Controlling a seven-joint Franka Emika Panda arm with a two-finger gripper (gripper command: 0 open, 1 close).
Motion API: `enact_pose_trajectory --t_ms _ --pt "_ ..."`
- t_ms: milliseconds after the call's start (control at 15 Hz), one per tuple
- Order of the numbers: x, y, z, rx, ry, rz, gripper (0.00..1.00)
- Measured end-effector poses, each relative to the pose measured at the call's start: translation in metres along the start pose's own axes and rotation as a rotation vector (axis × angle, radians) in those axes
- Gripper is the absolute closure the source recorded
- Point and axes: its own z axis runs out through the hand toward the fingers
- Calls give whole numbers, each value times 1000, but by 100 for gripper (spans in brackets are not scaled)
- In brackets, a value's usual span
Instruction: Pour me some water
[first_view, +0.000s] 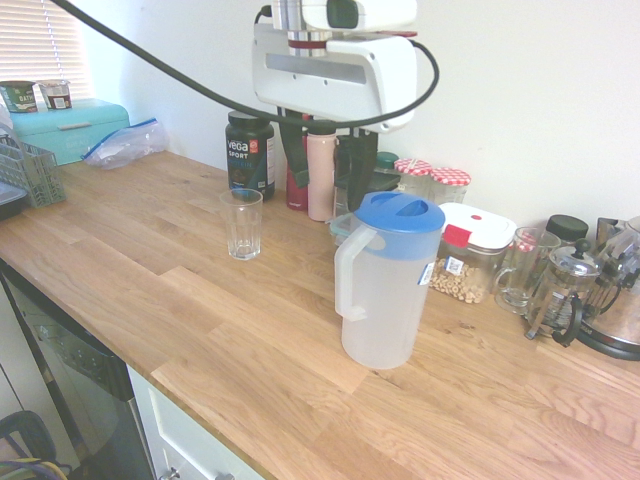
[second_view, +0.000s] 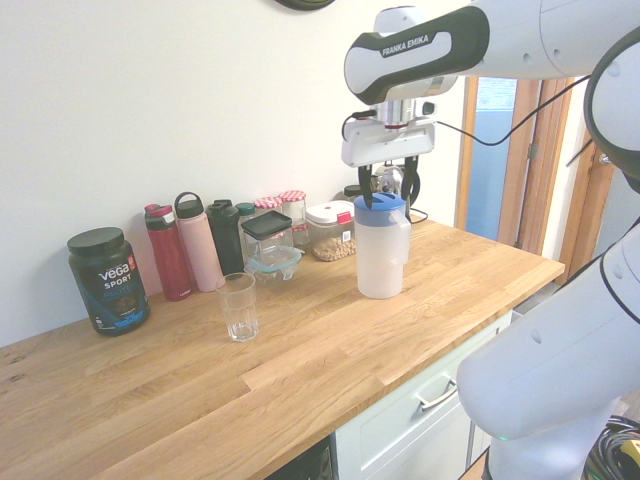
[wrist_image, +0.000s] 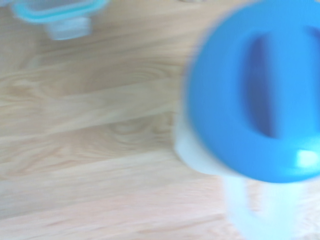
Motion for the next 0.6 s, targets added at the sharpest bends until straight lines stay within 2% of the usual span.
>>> enact_pose_trajectory --t_ms 200,400,467,600 --pt "16 7 17 -12 -18 10 0" --pt "25 -1 45 -22 -28 -26 0" --pt "26 -2 53 -26 -32 -35 100" --pt "26 -1 63 -30 -40 -48 100"
